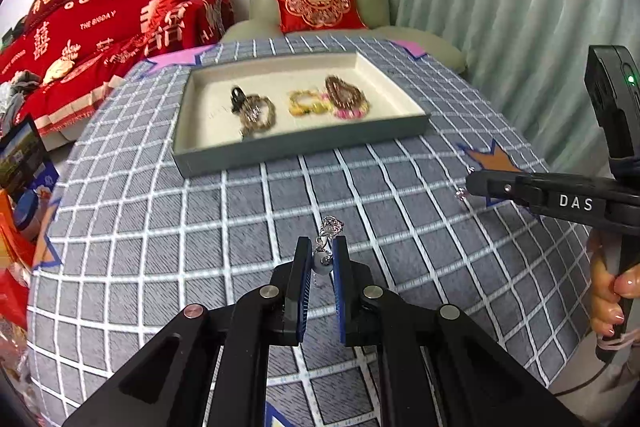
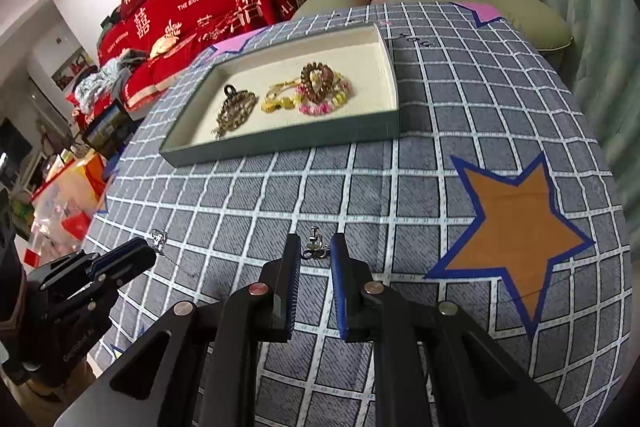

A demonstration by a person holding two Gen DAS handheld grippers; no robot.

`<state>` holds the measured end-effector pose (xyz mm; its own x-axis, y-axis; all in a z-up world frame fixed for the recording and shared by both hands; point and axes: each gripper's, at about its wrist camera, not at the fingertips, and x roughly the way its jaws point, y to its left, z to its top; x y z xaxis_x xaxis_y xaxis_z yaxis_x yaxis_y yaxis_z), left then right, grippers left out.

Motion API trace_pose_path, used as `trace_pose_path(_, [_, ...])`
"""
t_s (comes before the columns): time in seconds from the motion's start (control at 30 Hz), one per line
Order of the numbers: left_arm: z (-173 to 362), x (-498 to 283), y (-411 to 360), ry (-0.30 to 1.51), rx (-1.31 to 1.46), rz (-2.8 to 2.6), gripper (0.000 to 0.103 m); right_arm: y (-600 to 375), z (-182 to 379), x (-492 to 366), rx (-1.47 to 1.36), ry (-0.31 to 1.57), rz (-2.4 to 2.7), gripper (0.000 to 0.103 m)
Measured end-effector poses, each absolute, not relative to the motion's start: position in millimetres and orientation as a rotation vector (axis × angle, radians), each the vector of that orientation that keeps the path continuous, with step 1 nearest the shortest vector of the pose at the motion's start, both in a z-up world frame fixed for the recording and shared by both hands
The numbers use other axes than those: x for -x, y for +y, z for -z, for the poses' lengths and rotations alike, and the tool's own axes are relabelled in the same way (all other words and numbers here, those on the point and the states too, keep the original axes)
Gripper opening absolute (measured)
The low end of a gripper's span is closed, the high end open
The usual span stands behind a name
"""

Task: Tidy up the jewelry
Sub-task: 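Carry both earrings into the tray with both tools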

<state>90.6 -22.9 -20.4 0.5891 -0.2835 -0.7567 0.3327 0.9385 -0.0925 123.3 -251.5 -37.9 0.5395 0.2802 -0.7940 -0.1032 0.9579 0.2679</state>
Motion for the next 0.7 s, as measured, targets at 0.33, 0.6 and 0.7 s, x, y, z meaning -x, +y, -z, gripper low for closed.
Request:
trace_pose_path(0.33, [-15.3,-113.3,-8.4,0.790,-0.043,0.321,0.020,-256.0,-4.1,-143.3,-0.222,0.913,-0.258,0.016])
trace_pose_path(0.6, [-46.2,-141.0,4.5,0.745,-0.010,0.301,0.020,-255.8,-47.3,-168.6,-0.211,0.851,-0.275,0.016])
trace_pose_path(0.7, [-52.5,-155.5,5.7,0.730,-0.013,0.275,0.020,-253.2,-60.2,-180.6,-0.191,0.834,-0.273,0.016])
